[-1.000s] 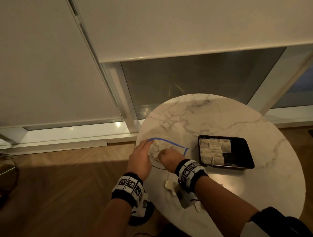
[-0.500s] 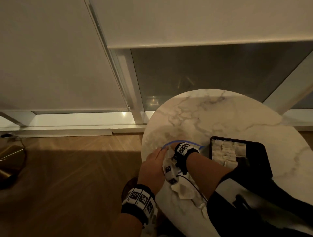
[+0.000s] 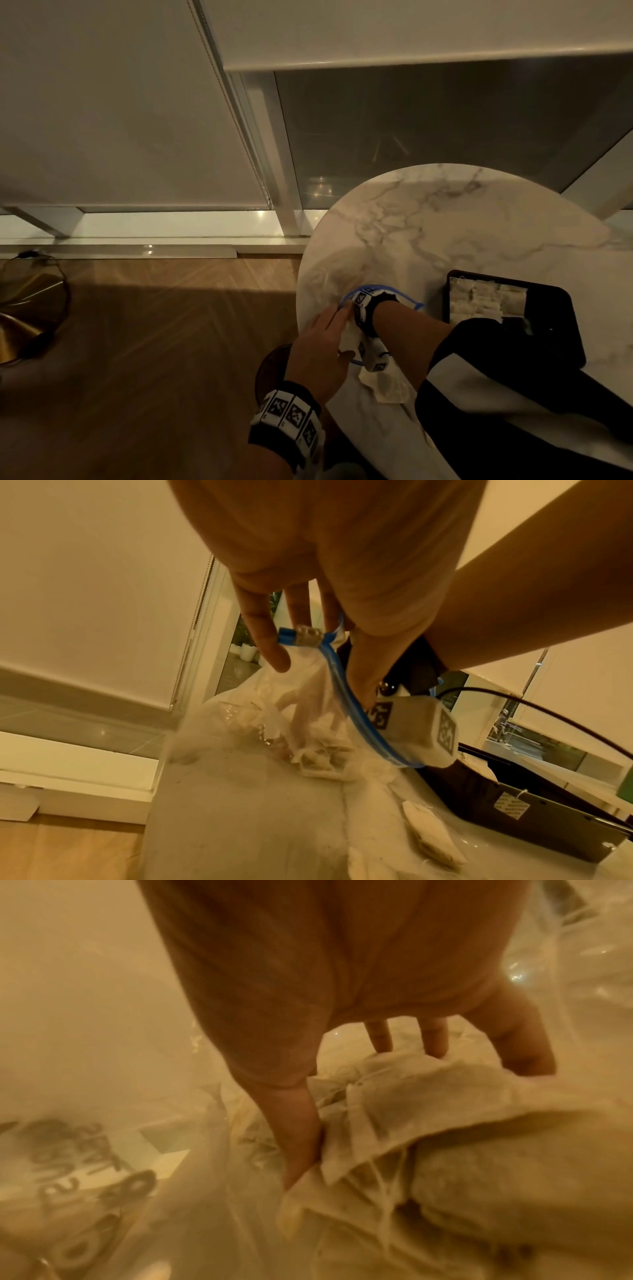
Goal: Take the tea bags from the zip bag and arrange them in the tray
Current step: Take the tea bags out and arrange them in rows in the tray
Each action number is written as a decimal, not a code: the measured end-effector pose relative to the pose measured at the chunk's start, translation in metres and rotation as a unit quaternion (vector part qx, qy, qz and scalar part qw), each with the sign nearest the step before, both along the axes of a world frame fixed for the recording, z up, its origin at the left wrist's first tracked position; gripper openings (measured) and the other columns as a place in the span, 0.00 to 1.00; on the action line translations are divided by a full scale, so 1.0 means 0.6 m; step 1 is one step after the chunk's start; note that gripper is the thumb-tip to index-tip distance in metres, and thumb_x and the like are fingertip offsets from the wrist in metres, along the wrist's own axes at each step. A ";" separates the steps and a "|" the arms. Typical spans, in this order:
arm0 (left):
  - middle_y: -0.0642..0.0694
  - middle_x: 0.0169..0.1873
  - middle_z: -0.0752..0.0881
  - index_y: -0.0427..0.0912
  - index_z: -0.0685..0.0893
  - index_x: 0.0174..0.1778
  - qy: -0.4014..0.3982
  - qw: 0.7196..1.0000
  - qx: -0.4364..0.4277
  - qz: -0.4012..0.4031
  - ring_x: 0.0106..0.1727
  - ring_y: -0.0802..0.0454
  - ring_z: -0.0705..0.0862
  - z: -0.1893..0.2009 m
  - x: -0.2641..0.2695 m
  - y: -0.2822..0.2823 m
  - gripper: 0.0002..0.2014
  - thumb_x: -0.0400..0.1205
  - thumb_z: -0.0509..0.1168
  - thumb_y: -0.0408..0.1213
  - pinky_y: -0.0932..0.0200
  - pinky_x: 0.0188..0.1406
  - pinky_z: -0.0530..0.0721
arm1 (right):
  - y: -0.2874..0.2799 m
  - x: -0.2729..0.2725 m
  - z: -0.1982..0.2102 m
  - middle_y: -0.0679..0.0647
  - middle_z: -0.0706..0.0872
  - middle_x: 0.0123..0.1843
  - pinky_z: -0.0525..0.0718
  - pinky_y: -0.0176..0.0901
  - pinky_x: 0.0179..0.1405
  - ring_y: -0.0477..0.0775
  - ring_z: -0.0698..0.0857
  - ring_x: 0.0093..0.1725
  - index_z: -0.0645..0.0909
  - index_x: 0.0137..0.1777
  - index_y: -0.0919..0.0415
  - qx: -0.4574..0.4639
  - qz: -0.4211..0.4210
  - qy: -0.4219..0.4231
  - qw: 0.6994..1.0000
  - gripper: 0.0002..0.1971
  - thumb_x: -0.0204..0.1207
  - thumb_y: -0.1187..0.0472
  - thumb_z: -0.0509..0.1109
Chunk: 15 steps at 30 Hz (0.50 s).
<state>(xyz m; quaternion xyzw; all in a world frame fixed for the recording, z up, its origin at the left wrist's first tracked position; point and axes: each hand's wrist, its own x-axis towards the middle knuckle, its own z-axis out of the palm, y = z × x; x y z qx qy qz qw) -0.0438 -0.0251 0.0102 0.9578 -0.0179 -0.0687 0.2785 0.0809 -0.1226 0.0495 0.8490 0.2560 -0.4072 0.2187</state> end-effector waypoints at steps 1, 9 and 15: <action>0.53 0.82 0.66 0.52 0.58 0.87 0.001 1.000 0.001 0.000 0.81 0.51 0.66 0.000 0.000 0.001 0.41 0.80 0.73 0.41 0.60 0.77 0.69 | 0.000 0.001 -0.002 0.58 0.66 0.82 0.72 0.43 0.52 0.58 0.73 0.75 0.56 0.84 0.59 0.001 -0.001 -0.002 1.000 0.23 0.90 0.60 0.50; 0.54 0.82 0.66 0.52 0.58 0.87 0.001 1.000 0.002 -0.004 0.80 0.51 0.67 -0.012 0.001 0.002 0.43 0.79 0.74 0.42 0.58 0.76 0.74 | -0.004 -0.006 -0.025 0.59 0.63 0.83 0.76 0.44 0.61 0.58 0.68 0.79 0.56 0.84 0.60 0.005 -0.002 0.005 1.000 0.24 0.89 0.58 0.52; 0.52 0.82 0.67 0.51 0.59 0.87 0.004 1.000 -0.007 0.007 0.80 0.51 0.68 -0.018 0.002 0.000 0.44 0.77 0.76 0.43 0.58 0.76 0.73 | 0.003 -0.002 -0.053 0.56 0.62 0.85 0.68 0.51 0.78 0.59 0.66 0.81 0.60 0.84 0.55 0.094 -0.113 0.028 0.989 0.25 0.88 0.57 0.56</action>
